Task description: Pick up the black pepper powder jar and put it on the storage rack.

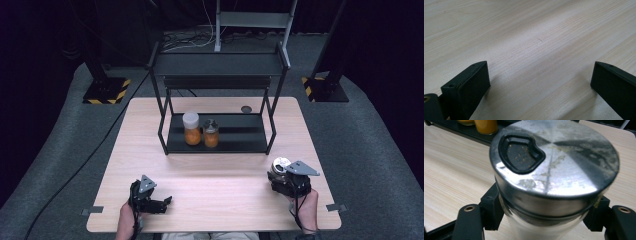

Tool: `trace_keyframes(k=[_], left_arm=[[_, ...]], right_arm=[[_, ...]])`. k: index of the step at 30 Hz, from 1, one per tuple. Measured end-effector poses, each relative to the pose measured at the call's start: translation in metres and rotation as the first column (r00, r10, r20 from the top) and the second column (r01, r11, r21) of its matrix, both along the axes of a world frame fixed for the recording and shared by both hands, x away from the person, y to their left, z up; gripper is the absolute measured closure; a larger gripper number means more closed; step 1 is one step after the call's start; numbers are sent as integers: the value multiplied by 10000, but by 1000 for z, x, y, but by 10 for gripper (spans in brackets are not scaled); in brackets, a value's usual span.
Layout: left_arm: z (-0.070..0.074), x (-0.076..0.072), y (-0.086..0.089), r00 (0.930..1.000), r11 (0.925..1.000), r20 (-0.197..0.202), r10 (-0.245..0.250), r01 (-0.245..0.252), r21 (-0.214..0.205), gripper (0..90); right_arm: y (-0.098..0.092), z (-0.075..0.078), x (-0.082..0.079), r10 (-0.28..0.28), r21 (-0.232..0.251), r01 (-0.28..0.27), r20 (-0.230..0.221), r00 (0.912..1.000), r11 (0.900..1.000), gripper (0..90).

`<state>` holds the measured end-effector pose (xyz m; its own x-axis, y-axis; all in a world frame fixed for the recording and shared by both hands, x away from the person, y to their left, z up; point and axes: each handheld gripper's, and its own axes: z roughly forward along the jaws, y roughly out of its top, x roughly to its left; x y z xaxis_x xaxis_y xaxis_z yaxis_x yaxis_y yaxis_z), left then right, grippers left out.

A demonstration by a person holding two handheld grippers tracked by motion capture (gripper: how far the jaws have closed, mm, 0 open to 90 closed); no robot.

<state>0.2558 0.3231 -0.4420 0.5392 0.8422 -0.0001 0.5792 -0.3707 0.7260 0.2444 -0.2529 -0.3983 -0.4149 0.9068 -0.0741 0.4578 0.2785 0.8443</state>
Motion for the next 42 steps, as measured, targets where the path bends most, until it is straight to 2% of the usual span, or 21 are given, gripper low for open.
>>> trace_keyframes(k=[26, 42], left_arm=[[0, 0, 0, 10000, 10000, -1, 4, -4, 0, 16], [0, 0, 0, 10000, 10000, -6, -5, 5, 22, 17]], right_arm=[[16, 5, 18, 615, -106, -616, -141, 9980, 9980, 304], [25, 6, 28, 775, -168, -778, -172, 9968, 9968, 304]])
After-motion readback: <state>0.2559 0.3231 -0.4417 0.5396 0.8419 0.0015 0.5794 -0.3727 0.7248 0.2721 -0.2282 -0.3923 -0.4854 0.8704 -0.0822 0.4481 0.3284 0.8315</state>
